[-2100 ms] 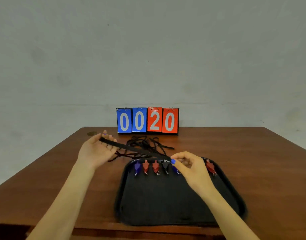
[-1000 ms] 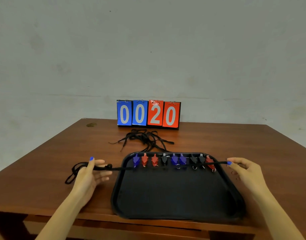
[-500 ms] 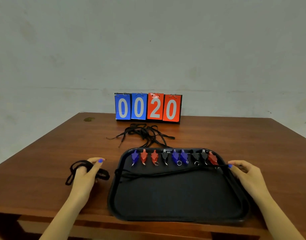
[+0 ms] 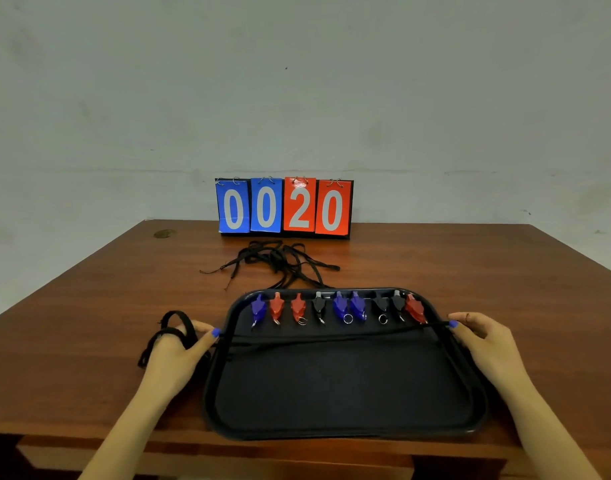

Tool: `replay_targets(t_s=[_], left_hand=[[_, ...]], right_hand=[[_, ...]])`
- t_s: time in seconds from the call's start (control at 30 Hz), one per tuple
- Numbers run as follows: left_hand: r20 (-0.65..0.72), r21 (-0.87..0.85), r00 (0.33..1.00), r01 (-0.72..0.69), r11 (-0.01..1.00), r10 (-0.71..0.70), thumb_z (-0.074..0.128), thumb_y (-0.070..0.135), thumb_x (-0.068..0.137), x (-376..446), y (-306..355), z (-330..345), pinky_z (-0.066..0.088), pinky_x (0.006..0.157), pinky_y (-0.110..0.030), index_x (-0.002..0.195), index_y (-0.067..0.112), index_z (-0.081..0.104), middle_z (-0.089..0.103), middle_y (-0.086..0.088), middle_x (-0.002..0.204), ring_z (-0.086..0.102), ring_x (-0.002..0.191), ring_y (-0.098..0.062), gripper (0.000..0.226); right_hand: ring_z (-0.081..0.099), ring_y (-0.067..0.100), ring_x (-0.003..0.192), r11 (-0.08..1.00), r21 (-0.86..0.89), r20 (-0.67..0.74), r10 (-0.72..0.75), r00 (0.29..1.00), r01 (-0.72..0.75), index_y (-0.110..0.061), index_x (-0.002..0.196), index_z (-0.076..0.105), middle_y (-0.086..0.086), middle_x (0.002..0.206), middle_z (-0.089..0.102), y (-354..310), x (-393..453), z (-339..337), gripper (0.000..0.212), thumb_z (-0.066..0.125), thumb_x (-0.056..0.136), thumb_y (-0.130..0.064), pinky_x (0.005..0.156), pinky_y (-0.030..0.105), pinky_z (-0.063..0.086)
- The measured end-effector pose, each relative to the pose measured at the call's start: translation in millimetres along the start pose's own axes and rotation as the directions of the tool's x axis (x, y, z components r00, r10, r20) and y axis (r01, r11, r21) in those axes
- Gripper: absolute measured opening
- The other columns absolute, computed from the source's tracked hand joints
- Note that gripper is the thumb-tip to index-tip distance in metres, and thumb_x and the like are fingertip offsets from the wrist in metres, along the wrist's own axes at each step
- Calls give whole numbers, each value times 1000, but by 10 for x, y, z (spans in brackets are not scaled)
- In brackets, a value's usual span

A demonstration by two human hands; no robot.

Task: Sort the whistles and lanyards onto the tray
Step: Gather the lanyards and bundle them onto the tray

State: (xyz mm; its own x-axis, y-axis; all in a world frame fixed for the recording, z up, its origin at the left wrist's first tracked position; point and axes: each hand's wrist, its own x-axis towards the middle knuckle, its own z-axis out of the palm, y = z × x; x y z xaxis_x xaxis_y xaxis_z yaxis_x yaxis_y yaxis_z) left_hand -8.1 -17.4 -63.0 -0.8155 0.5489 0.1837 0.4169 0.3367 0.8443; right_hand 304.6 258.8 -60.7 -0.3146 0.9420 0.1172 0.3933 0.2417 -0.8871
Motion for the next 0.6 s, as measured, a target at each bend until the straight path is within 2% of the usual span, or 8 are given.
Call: replay_targets(t_s=[0.07,0.13,0.2,0.27,0.37,0.43,0.53,0.6], left_hand=[[-13,-2,1000,6,1000,-6,61,17,86,-5,-5,-3,44,54,-27,81,16,65,67,-3,73,62,69,-16,7],[-1,16,1000,-3,1000,3,60,17,87,-9,0,5,43,55,-26,82,16,64,67,-2,74,62,71,-15,7],[1,18,1000,-13,1000,13,59,17,88,-18,13,15,41,55,-24,82,17,63,66,0,73,60,71,-12,7],[-23,-18,1000,-8,1000,8,58,19,88,-29,28,20,40,56,-22,81,23,60,64,2,73,59,71,-11,8],[-87,-130,996,24,991,-35,53,25,91,-42,49,-4,40,60,-22,91,21,60,62,2,78,57,74,-10,7],[-162,-252,980,72,965,-115,50,27,93,-34,74,-36,40,65,-26,98,18,61,62,-1,79,55,75,-12,15],[-207,-429,945,145,892,-253,49,27,94,-65,168,-123,39,77,-36,87,19,60,59,-5,74,54,70,-14,15],[-215,-414,953,110,903,-215,48,26,94,-107,213,-186,42,76,-38,86,19,62,60,-7,72,56,69,-17,18]], right_hand=[[56,7,79,1000,16,-8,7,1000,-6,-15,97,64,-11,85,60,2,9,2,12,55,91,-10,72,30,42],[56,7,79,1000,18,-13,16,1000,-16,-15,96,65,-10,85,61,8,13,-1,12,55,90,-10,69,30,44],[57,15,86,999,12,-31,31,999,-30,-16,97,65,-4,93,61,25,17,-6,12,56,90,-11,78,35,47],[56,22,101,999,-7,-56,42,998,-42,-20,100,64,2,110,56,39,17,-10,14,58,89,-14,91,45,48],[54,28,110,999,11,-105,35,994,-34,-22,113,59,6,125,48,37,-3,-15,26,60,88,-17,95,52,46],[51,29,114,997,44,-141,62,988,-57,-19,123,54,8,133,43,4,-7,-25,36,59,88,-17,97,51,44],[46,30,120,994,58,-206,106,973,-96,-15,125,52,12,136,42,-70,-40,-57,38,59,88,-18,99,48,41],[44,34,121,995,14,-259,101,961,-101,-12,126,50,17,134,46,-88,-40,-82,41,60,87,-19,102,50,39]])
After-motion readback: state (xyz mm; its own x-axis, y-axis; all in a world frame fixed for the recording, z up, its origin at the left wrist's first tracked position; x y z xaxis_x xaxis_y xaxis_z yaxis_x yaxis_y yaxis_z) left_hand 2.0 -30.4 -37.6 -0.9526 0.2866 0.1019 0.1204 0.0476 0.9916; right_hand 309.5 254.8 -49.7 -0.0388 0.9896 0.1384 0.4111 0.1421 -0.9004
